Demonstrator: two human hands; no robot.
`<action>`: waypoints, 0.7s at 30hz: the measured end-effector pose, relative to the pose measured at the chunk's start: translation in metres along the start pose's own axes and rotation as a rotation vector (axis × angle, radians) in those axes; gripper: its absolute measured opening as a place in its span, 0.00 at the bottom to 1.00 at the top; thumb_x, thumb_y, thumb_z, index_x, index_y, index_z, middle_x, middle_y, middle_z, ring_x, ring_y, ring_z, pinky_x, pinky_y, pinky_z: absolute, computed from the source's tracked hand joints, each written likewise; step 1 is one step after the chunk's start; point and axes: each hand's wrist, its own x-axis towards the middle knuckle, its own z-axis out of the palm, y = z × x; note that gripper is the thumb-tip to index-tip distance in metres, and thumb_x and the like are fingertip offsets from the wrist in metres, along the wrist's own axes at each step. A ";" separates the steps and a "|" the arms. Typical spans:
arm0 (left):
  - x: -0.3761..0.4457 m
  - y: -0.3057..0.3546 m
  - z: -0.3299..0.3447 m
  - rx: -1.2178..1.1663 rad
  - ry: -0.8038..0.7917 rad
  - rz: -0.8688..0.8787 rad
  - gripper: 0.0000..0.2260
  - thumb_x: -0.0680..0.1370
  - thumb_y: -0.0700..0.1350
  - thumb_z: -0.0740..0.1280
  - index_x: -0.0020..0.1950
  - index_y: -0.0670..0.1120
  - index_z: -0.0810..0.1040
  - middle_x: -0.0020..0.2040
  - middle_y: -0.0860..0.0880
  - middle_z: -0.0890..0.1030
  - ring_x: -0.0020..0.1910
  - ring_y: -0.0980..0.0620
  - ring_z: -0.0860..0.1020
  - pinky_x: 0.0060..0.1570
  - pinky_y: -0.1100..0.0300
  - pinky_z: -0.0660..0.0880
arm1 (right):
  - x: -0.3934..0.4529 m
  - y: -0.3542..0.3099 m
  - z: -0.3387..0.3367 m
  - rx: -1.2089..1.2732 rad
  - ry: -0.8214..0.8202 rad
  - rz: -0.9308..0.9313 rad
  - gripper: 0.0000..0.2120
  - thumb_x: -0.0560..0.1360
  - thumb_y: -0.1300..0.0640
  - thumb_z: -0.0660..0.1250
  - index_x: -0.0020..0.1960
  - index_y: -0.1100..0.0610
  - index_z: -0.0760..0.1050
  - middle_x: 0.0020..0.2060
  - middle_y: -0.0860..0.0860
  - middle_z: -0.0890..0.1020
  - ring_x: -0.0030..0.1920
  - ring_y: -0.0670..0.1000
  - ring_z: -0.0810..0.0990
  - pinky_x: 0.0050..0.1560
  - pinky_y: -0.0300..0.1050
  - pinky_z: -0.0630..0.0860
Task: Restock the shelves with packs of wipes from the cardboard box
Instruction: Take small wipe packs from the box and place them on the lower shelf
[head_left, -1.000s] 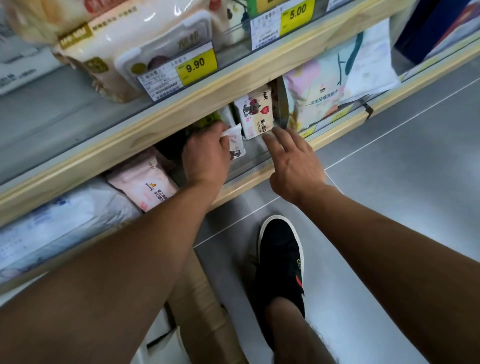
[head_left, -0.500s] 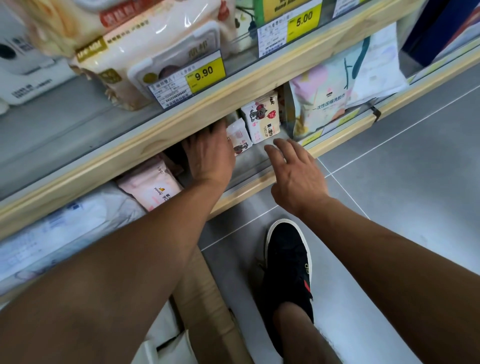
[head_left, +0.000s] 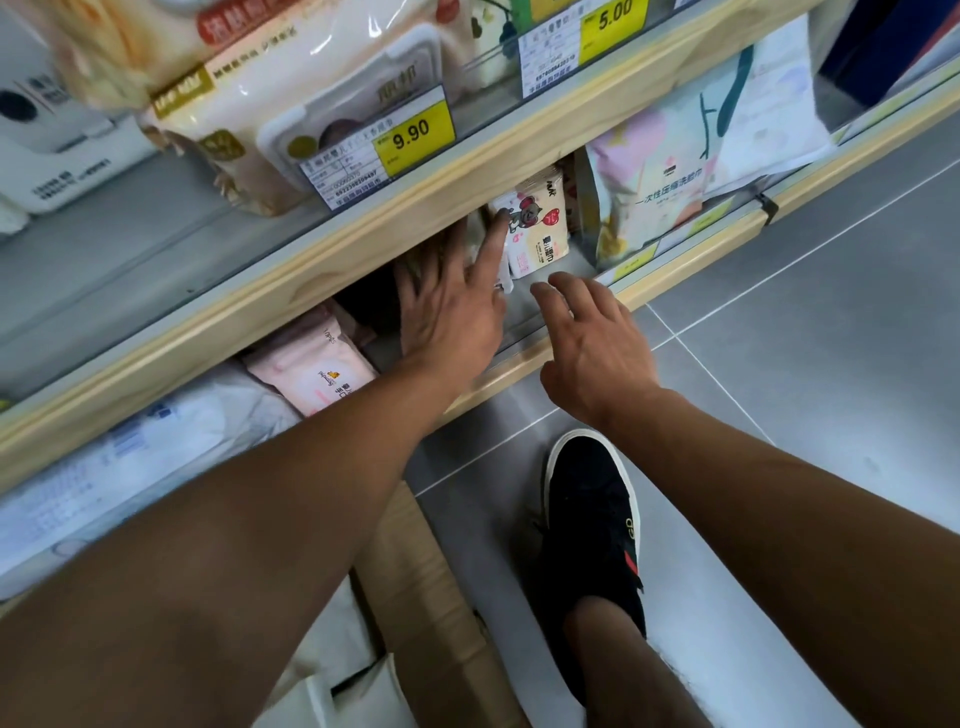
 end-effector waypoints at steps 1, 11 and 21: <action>0.000 -0.003 0.002 0.010 -0.009 0.044 0.37 0.73 0.54 0.67 0.77 0.53 0.52 0.76 0.43 0.59 0.71 0.38 0.63 0.66 0.37 0.60 | 0.000 0.000 0.000 0.007 0.001 0.002 0.34 0.73 0.56 0.63 0.76 0.54 0.55 0.74 0.54 0.61 0.73 0.58 0.58 0.72 0.52 0.59; 0.022 -0.010 0.002 0.048 -0.089 -0.054 0.36 0.75 0.58 0.63 0.78 0.47 0.52 0.75 0.43 0.63 0.68 0.39 0.68 0.62 0.42 0.66 | -0.003 0.001 0.006 0.037 -0.036 0.032 0.37 0.72 0.57 0.65 0.77 0.53 0.52 0.75 0.53 0.59 0.74 0.58 0.55 0.73 0.51 0.56; 0.017 0.000 -0.020 -0.004 -0.133 -0.079 0.37 0.75 0.58 0.64 0.78 0.49 0.50 0.76 0.45 0.61 0.70 0.40 0.66 0.61 0.42 0.66 | -0.006 -0.002 -0.001 0.038 -0.021 0.053 0.39 0.73 0.55 0.65 0.78 0.53 0.49 0.76 0.53 0.56 0.76 0.59 0.51 0.75 0.53 0.52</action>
